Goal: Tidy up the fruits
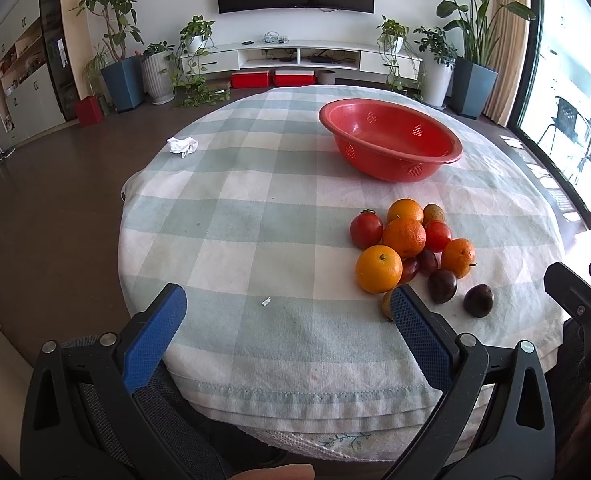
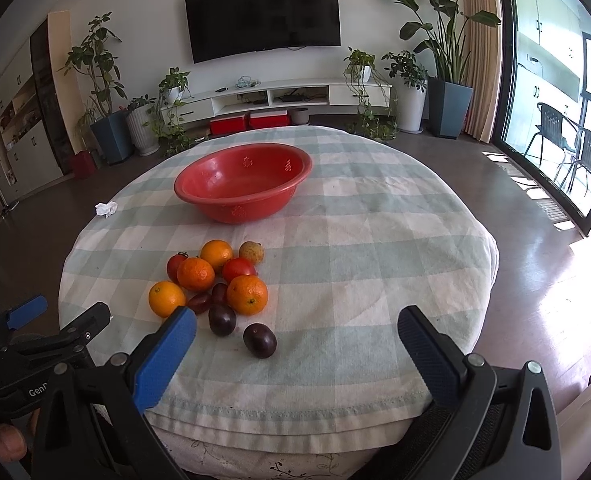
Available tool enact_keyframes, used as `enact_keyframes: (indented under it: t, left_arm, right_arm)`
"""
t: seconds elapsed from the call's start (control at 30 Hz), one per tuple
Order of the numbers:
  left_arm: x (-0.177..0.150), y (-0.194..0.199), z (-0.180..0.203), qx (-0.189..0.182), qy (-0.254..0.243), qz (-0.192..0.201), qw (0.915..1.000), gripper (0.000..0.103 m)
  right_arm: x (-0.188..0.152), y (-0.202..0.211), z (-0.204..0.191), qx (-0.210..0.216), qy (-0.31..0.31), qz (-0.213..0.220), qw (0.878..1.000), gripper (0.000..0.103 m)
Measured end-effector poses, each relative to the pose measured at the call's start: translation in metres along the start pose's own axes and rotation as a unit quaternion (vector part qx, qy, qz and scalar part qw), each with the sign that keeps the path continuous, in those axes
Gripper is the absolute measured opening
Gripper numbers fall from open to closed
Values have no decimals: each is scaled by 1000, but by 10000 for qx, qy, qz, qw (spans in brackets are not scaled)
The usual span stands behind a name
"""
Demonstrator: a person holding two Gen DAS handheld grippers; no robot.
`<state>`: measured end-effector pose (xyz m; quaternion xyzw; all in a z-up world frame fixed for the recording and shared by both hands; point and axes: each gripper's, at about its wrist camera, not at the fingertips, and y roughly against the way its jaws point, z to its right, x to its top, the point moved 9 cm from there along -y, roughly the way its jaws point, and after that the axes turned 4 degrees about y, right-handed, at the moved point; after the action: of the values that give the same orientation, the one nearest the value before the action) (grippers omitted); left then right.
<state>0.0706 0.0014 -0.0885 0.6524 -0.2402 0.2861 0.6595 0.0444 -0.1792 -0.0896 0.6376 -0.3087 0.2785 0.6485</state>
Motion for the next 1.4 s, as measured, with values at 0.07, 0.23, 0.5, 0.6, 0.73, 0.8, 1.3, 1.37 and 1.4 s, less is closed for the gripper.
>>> enact_keyframes:
  t: [0.07, 0.23, 0.5, 0.6, 0.73, 0.8, 1.3, 1.37, 1.4]
  left_arm:
    - [-1, 0, 1, 8, -7, -14, 10000, 103]
    - [-1, 0, 2, -7, 2, 9, 10000, 103]
    - [-3, -1, 3, -37, -8, -37, 10000, 103]
    - [-4, -2, 4, -52, -12, -51, 10000, 103]
    - [-5, -3, 5, -57, -17, -60, 10000, 103]
    - [-5, -3, 5, -55, -11, -63, 10000, 103]
    - [-5, -5, 5, -69, -24, -72, 9999, 103]
    - [-6, -7, 6, -106, -22, -80, 9999, 103]
    - [-6, -9, 7, -142, -32, -54, 9999, 103]
  right_arm:
    - [-1, -1, 2, 19, -33, -37, 10000, 103]
    - [0, -1, 4, 22, -25, -9, 10000, 103]
    - [-3, -4, 6, 19, -50, -48, 10000, 103]
    - [-4, -5, 7, 30, -50, -61, 10000, 103]
    - [-4, -6, 6, 30, -51, -67, 10000, 103]
    - [-5, -7, 6, 35, -55, -81, 9999, 103]
    - [-4, -11, 3, 107, -20, -112, 9999, 103]
    - [-4, -12, 2, 124, 7, -115, 9999, 103]
    - [-4, -12, 1, 135, 18, -121, 9998, 103]
